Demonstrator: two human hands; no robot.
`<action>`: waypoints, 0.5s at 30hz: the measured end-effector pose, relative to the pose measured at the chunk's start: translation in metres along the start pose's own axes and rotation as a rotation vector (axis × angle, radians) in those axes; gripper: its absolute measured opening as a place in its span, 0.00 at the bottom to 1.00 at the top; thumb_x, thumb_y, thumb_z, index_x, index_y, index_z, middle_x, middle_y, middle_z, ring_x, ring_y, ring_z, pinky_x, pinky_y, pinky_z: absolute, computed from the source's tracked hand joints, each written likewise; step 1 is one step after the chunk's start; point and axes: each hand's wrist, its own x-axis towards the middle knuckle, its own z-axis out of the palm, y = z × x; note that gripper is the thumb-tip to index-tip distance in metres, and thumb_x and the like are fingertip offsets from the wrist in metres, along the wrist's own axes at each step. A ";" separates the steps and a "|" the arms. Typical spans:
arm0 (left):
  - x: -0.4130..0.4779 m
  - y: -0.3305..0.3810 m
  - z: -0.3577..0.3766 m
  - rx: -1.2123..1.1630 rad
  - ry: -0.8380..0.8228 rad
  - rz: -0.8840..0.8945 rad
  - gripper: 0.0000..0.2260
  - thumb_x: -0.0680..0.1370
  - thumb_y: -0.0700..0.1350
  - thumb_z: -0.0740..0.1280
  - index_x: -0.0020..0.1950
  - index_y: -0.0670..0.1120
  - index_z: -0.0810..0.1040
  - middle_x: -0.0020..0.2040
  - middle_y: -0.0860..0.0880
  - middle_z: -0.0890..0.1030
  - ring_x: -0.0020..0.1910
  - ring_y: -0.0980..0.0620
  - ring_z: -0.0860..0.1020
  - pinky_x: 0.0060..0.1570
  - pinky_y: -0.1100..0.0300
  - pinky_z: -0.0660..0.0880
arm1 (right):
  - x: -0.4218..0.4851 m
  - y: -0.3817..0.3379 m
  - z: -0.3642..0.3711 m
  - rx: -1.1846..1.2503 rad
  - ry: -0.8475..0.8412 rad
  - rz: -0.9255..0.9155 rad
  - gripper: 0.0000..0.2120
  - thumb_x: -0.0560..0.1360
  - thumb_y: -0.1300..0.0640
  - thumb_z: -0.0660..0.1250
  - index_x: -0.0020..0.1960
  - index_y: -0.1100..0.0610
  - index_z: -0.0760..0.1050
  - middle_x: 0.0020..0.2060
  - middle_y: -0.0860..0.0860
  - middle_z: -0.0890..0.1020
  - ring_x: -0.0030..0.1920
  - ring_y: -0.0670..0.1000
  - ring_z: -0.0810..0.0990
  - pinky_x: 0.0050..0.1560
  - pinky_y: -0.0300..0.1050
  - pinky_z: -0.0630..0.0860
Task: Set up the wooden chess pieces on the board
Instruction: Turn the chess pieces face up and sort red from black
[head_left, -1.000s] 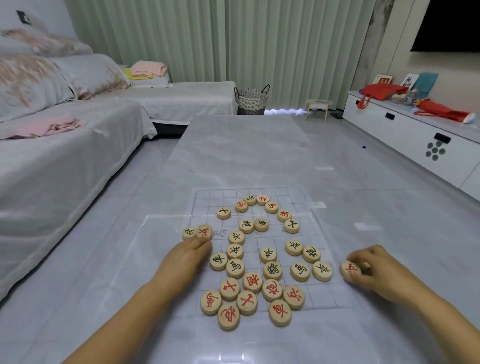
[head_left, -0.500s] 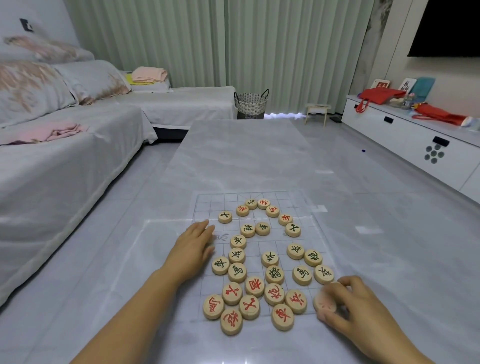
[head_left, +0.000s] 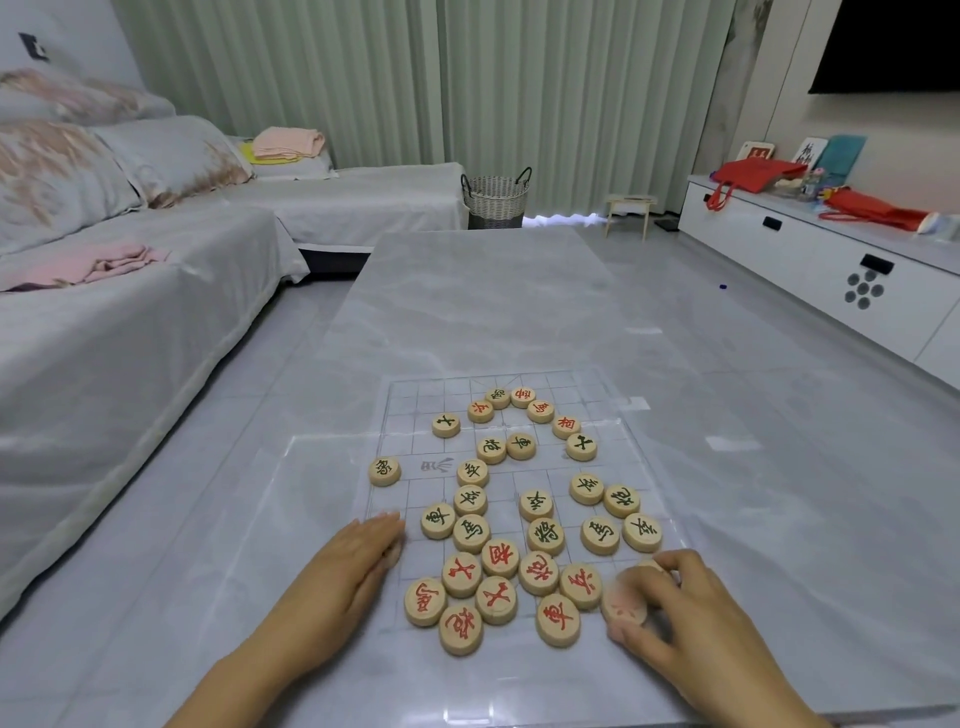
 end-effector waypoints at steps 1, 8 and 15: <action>-0.006 0.005 0.001 -0.068 0.004 -0.021 0.38 0.66 0.76 0.36 0.70 0.60 0.58 0.69 0.64 0.62 0.69 0.67 0.59 0.65 0.81 0.47 | 0.000 -0.002 0.001 0.008 0.007 0.013 0.22 0.71 0.36 0.62 0.63 0.39 0.66 0.62 0.44 0.62 0.64 0.45 0.64 0.55 0.35 0.66; -0.011 0.039 0.016 -0.346 -0.005 -0.078 0.19 0.77 0.54 0.57 0.68 0.63 0.61 0.66 0.62 0.69 0.61 0.67 0.69 0.59 0.69 0.67 | 0.003 -0.014 0.007 0.024 0.040 0.004 0.24 0.73 0.36 0.59 0.67 0.40 0.63 0.67 0.45 0.60 0.66 0.47 0.64 0.57 0.40 0.67; 0.020 0.034 -0.003 -0.162 0.207 -0.050 0.09 0.75 0.51 0.65 0.56 0.59 0.73 0.57 0.61 0.73 0.59 0.57 0.73 0.60 0.59 0.71 | 0.037 0.015 -0.028 0.140 0.107 0.081 0.23 0.73 0.44 0.65 0.67 0.45 0.66 0.64 0.46 0.66 0.52 0.46 0.74 0.53 0.43 0.73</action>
